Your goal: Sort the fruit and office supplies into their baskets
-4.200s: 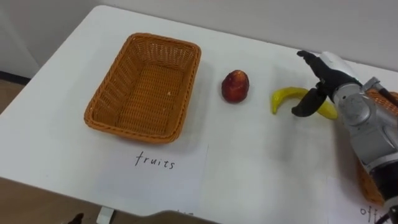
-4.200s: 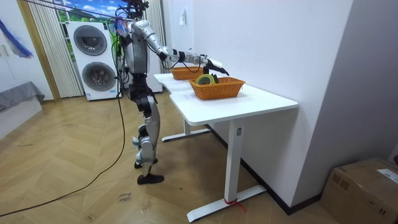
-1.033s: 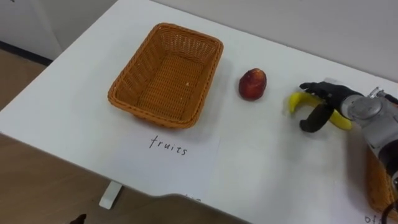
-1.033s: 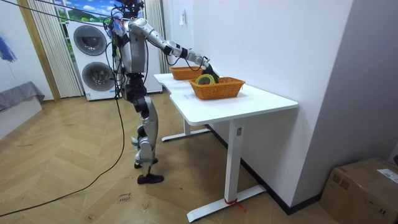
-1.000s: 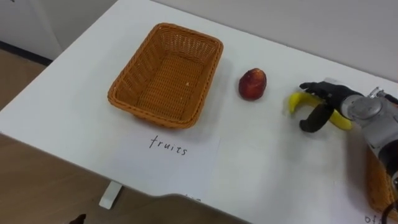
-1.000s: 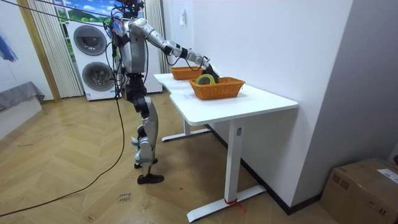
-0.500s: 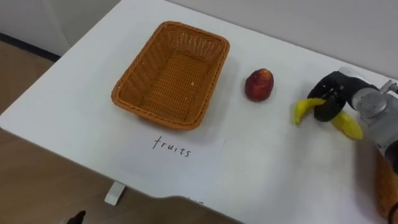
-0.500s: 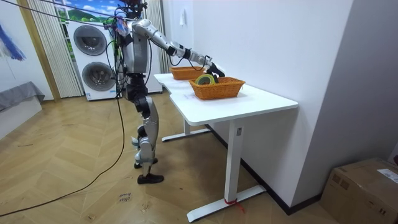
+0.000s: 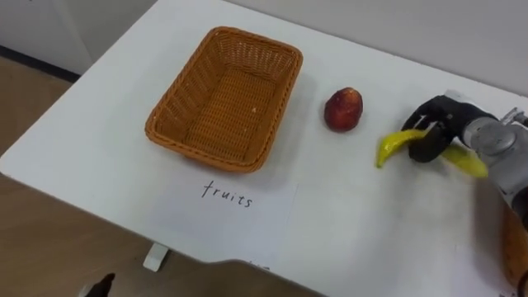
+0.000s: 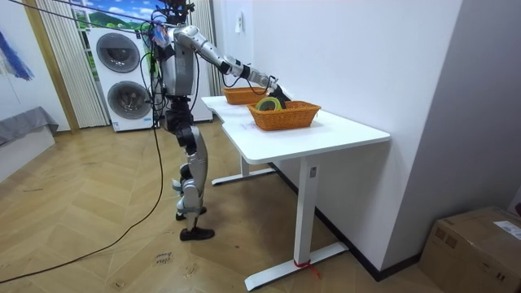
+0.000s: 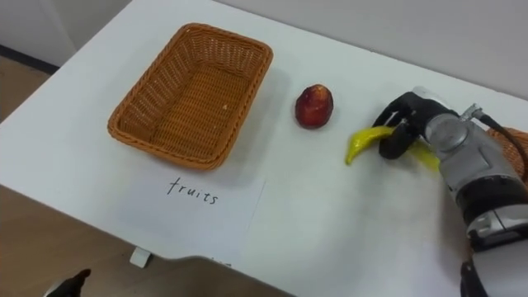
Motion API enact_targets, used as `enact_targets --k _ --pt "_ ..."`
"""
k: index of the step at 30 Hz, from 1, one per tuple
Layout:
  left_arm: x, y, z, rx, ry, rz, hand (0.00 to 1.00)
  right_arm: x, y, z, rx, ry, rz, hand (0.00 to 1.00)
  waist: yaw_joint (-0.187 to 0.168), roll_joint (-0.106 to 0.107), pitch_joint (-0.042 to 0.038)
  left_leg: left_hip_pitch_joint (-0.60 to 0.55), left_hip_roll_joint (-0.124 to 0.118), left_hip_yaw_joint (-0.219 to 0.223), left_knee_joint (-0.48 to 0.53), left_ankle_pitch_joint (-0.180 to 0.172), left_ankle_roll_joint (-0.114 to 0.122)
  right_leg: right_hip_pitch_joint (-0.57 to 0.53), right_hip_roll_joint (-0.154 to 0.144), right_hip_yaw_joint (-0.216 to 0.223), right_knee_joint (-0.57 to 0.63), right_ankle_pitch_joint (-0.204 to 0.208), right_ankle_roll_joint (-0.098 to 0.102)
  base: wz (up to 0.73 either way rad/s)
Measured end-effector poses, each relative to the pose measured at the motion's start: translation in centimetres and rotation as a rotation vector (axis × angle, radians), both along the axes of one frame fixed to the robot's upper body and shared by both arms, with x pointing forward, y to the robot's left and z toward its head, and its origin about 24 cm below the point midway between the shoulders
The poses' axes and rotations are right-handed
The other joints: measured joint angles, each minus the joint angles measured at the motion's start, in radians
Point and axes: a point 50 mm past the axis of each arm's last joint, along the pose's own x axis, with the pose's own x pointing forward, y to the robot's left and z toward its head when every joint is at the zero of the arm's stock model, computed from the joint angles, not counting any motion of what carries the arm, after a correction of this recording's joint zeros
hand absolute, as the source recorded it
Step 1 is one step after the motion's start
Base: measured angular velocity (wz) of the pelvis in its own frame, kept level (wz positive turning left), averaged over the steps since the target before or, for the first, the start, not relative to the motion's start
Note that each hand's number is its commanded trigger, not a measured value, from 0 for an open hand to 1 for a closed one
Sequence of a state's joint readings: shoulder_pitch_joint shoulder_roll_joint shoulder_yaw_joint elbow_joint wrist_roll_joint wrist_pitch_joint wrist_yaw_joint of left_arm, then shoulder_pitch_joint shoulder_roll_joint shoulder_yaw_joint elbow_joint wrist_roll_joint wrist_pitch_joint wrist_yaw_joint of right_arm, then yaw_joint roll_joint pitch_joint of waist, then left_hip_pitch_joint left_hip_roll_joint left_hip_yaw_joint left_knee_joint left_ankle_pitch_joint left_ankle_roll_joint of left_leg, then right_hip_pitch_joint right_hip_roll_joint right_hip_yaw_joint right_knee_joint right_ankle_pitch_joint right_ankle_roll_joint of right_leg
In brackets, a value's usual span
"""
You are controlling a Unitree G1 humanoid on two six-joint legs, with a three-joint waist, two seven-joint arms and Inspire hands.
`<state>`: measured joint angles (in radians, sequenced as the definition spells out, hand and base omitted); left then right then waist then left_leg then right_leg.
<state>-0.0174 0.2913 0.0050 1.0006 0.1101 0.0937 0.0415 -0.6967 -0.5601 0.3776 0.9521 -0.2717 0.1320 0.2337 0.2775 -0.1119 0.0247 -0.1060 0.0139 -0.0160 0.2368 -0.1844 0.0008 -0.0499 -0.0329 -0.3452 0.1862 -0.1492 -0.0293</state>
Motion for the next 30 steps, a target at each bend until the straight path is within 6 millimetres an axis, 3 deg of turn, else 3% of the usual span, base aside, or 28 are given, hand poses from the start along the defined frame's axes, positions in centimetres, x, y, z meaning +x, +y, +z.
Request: enact_targets --k 6,12,17,20,24,30 --pt "0.3 0.0 0.1 0.001 -0.007 -0.004 0.00 0.1 0.9 0.2 -0.039 -0.012 0.061 1.00 -0.001 -0.007 -0.0049 0.003 0.001 0.002 -0.005 0.001 -0.001 -0.003 0.002 0.011 0.000 0.000 0.000 -0.03" --pt "0.3 0.4 0.3 0.004 -0.015 0.008 0.00 0.1 3.8 1.0 -0.074 -0.056 0.222 1.00 -0.004 -0.014 -0.0100 0.011 0.002 0.024 -0.008 0.001 -0.001 -0.005 0.002 0.027 0.000 0.000 0.000 -0.09" --pt "0.0 1.1 0.5 0.024 -0.016 0.025 0.00 0.5 7.4 4.4 -0.032 -0.189 0.376 1.00 -0.031 -0.021 -0.0201 0.022 0.003 0.028 -0.007 0.001 -0.001 0.005 0.000 0.036 -0.001 0.000 0.000 -0.03" --pt "-0.6 1.2 0.5 0.027 -0.016 0.022 0.00 0.4 9.1 5.9 -0.014 -0.258 0.444 1.00 -0.045 -0.018 -0.0217 0.048 0.003 0.030 -0.011 0.001 -0.001 0.031 0.000 0.036 -0.003 0.000 0.000 0.00" --pt "-1.7 1.2 0.2 0.023 0.002 0.035 0.00 0.2 10.2 7.3 -0.015 -0.316 0.495 1.00 -0.058 -0.009 -0.0317 0.068 0.004 0.029 -0.025 0.001 -0.001 0.044 0.001 0.035 -0.001 0.000 0.000 0.00" --pt "-2.6 1.6 0.3 0.032 -0.003 0.057 0.00 -0.8 12.4 10.7 -0.006 -0.461 0.589 1.00 -0.080 0.003 -0.0339 0.087 0.004 0.032 -0.037 0.007 -0.003 0.059 0.004 0.041 0.002 0.000 0.000 -0.01"
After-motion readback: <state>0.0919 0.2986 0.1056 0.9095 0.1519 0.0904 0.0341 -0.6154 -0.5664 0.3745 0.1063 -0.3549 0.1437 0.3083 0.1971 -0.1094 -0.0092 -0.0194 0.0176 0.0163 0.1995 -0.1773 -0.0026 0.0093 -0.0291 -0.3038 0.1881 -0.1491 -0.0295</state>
